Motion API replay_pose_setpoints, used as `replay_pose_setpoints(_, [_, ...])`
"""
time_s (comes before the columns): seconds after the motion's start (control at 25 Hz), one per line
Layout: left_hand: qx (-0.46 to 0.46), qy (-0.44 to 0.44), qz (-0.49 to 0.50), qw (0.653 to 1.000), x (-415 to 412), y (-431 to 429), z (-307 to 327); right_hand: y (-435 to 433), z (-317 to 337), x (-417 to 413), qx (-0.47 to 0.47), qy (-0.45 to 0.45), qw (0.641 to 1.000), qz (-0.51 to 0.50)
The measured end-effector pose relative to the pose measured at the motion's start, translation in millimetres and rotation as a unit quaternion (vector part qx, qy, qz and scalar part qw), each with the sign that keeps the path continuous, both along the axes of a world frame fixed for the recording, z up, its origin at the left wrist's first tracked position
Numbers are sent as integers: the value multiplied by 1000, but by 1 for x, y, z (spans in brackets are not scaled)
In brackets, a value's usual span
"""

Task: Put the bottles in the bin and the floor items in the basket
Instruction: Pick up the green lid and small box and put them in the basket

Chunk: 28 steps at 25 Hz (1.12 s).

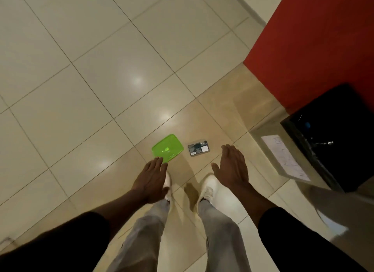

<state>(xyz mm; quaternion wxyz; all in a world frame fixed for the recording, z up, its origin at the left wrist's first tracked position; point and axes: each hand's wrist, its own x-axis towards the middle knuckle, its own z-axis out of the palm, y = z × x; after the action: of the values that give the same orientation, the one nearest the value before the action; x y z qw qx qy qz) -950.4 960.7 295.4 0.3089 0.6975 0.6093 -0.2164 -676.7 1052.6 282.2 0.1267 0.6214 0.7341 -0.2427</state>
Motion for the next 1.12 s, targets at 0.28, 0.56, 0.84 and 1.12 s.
replay_pose_setpoints(0.28, [-14,29,-20,999,-51,59,-209,17,-199,-45,-16,-6,997,77])
replay_pose_setpoints(0.56, [-15,91,41,995,-49,90,-405,54,-378,-46,-18,-12,981,190])
replay_pose_setpoints(0.84, [-45,110,144,982,-66,86,-534,64,-510,-39,-20,-63,951,303])
replay_pose_setpoints(1.12, [-16,107,152,983,-50,73,-560,64,-540,-28,25,-68,937,341])
